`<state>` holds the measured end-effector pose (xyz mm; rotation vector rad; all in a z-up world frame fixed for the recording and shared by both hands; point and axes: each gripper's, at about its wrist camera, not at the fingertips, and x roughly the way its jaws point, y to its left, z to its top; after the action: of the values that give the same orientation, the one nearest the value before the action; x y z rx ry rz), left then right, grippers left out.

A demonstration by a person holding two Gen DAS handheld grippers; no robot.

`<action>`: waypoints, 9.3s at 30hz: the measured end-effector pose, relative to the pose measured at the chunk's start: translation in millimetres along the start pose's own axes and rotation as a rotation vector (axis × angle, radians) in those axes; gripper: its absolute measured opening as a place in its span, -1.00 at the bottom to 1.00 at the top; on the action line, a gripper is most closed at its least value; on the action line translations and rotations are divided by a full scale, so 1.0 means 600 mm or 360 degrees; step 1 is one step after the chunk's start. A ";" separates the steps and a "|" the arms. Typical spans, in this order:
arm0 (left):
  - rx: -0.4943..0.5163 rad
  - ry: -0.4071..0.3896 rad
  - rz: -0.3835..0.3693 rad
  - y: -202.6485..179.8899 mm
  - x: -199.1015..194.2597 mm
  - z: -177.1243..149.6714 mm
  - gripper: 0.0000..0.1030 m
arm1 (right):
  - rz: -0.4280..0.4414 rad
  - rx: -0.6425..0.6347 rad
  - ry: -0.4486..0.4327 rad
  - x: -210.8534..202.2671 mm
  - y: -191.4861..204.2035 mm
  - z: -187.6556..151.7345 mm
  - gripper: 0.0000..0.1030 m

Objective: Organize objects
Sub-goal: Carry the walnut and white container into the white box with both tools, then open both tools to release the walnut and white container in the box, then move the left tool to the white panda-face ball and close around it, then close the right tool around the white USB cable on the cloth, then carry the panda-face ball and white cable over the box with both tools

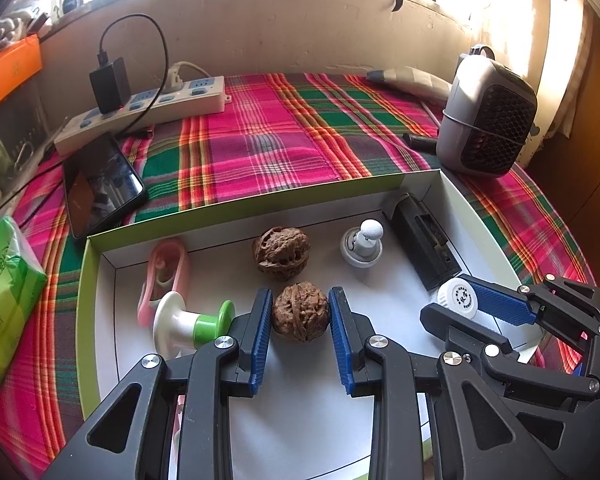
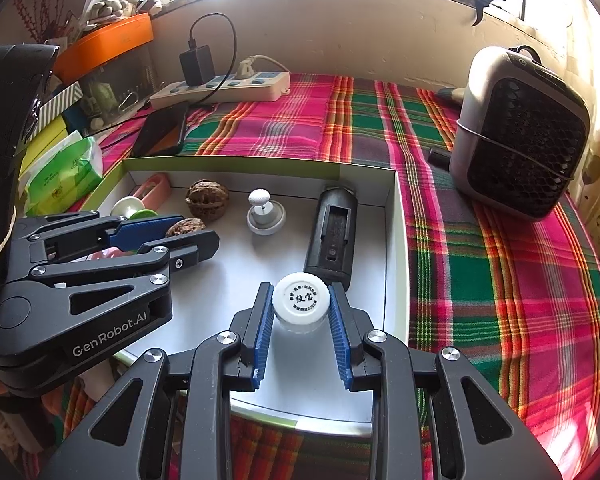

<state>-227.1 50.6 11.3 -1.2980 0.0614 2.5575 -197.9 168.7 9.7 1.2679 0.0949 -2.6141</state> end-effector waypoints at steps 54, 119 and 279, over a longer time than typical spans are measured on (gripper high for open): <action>0.0015 -0.0170 0.0027 -0.010 -0.116 -0.048 -0.42 | -0.0017 0.0070 -0.0138 -0.087 0.018 -0.029 -0.20; -0.0094 -0.0088 -0.0023 0.005 -0.119 -0.173 -0.22 | 0.0086 0.0080 -0.0133 -0.117 0.040 -0.133 -0.07; -0.0121 -0.0170 -0.0068 0.030 -0.138 -0.095 -0.31 | 0.0107 0.0038 -0.0160 -0.086 0.056 -0.017 -0.74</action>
<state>-140.3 6.0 41.8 -1.1729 -0.0842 2.6108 -151.1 146.9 45.3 1.1246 0.0038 -2.6233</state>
